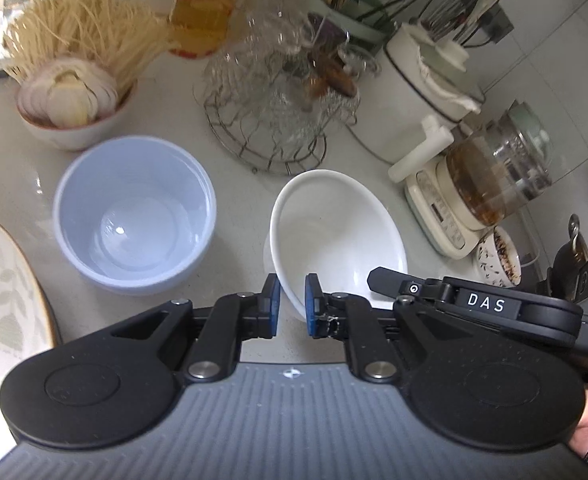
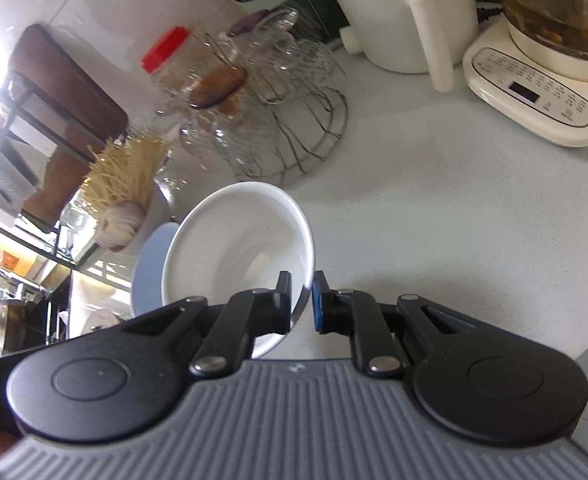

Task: Organize plates and bowls
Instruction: 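Close both grippers on the rim of the white bowl, then lift the white bowl, lower it into the blue bowls, open both grippers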

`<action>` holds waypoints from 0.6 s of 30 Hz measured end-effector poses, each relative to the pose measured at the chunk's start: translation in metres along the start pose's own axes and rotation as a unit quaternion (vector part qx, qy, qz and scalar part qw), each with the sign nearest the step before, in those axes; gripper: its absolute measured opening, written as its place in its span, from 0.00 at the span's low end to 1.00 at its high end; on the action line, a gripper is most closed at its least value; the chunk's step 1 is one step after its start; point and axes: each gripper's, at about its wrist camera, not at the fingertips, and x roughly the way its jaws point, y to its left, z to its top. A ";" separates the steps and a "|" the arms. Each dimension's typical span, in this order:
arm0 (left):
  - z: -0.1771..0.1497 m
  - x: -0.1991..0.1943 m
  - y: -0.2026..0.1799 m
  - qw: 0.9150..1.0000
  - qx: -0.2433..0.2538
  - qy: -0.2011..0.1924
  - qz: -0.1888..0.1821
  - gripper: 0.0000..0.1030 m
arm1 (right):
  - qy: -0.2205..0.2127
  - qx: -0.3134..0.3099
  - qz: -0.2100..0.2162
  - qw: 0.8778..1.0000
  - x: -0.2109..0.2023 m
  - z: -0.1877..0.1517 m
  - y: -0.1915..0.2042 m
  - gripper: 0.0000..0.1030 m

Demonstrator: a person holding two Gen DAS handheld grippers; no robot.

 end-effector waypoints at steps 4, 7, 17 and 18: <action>0.006 -0.017 0.004 1.000 -0.005 -0.013 -0.006 0.14 | -0.010 -0.001 0.009 1.000 -0.009 0.003 0.014 0.13; 0.012 -0.030 0.008 1.000 -0.012 -0.024 -0.011 0.14 | -0.017 -0.005 0.014 1.000 -0.014 0.006 0.024 0.13; 0.023 -0.061 0.021 0.997 -0.032 -0.065 -0.005 0.14 | -0.029 -0.038 0.036 0.998 -0.018 0.019 0.061 0.13; 0.023 -0.063 0.024 0.997 -0.036 -0.069 -0.003 0.14 | -0.028 -0.043 0.038 0.998 -0.017 0.019 0.064 0.13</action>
